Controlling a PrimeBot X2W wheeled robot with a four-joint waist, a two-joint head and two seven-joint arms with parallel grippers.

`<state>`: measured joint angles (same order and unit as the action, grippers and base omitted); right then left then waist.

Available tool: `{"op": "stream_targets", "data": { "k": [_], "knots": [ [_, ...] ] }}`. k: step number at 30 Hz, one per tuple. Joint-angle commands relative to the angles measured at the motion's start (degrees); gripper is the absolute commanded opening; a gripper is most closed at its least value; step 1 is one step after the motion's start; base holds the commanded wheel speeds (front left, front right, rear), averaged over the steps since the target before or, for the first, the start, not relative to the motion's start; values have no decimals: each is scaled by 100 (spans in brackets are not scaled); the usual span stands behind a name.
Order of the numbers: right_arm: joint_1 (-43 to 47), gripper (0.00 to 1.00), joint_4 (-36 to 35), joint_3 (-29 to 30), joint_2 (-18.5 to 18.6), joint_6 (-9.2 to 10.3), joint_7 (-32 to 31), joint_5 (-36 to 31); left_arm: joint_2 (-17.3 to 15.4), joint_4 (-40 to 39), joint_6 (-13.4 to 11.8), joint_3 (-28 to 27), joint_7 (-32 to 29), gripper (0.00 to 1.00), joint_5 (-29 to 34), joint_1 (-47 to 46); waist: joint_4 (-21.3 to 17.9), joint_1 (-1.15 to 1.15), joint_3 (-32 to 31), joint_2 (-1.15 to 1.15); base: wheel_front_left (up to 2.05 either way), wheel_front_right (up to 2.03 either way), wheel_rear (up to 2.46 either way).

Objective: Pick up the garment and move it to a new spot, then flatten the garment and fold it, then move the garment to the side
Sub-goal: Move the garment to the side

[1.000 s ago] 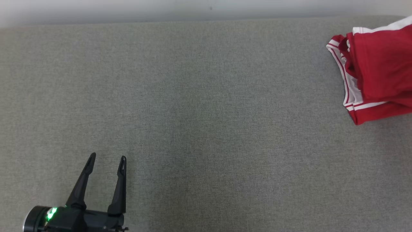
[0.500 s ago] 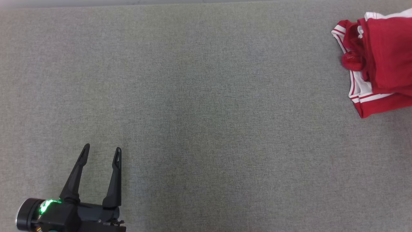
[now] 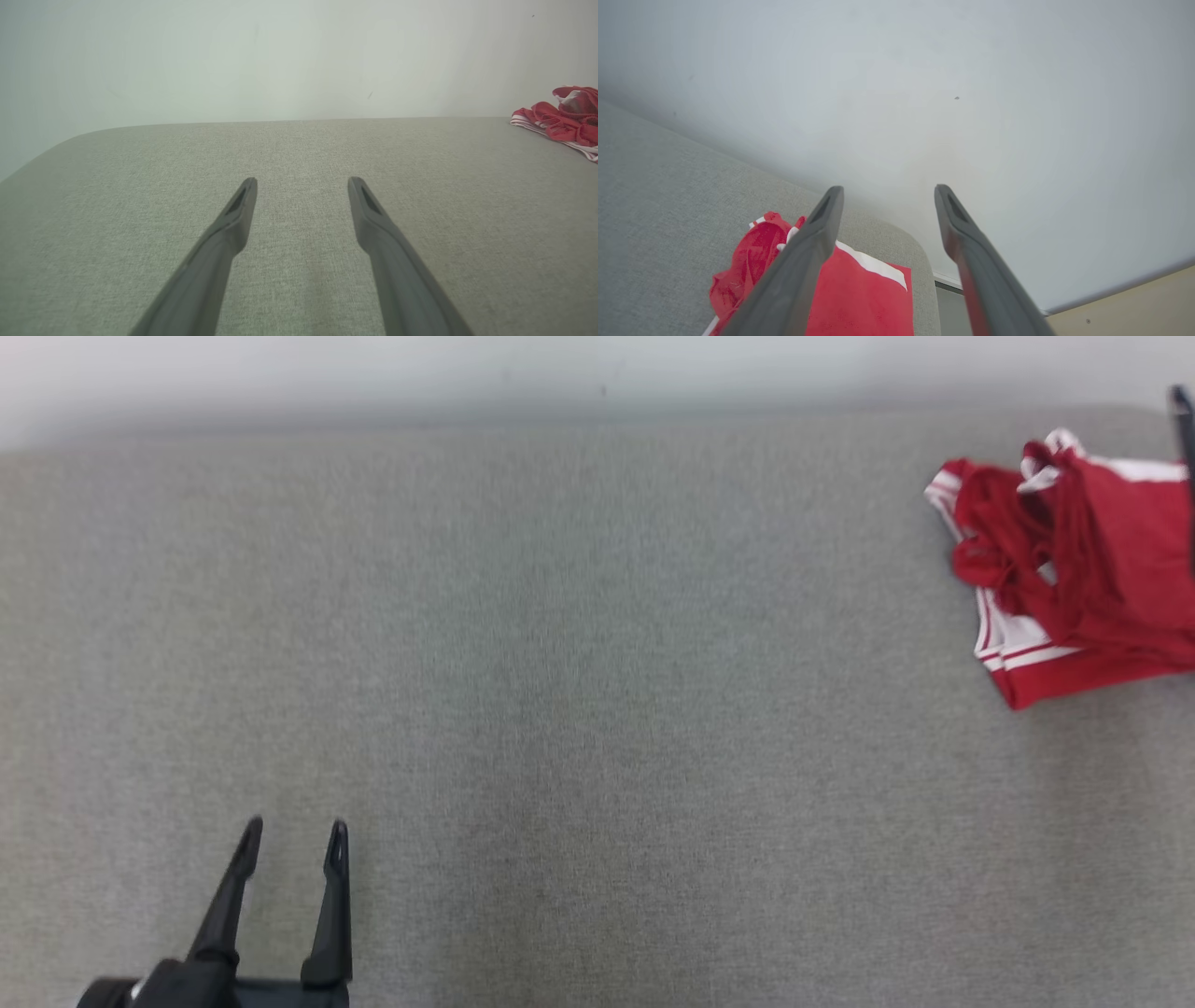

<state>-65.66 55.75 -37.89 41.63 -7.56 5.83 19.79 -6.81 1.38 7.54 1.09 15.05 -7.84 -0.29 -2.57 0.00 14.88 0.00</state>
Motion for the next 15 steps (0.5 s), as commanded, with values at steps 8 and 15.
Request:
{"op": "stream_targets", "data": {
  "k": [8, 15],
  "knots": [
    [1351, 100, -249, 1186, -1034, 13, 931, 62, 191, 274, -13, -262, 16, 100, 97, 559, -119, 0, -1187, 0, 0, 0, 0],
    [2901, 100, -1752, 2420, -1720, 13, 938, -496, 283, 350, -13, -366, 16, 100, 172, 654, -106, 0, -1507, 0, 0, 0, 0]
  ]
}}
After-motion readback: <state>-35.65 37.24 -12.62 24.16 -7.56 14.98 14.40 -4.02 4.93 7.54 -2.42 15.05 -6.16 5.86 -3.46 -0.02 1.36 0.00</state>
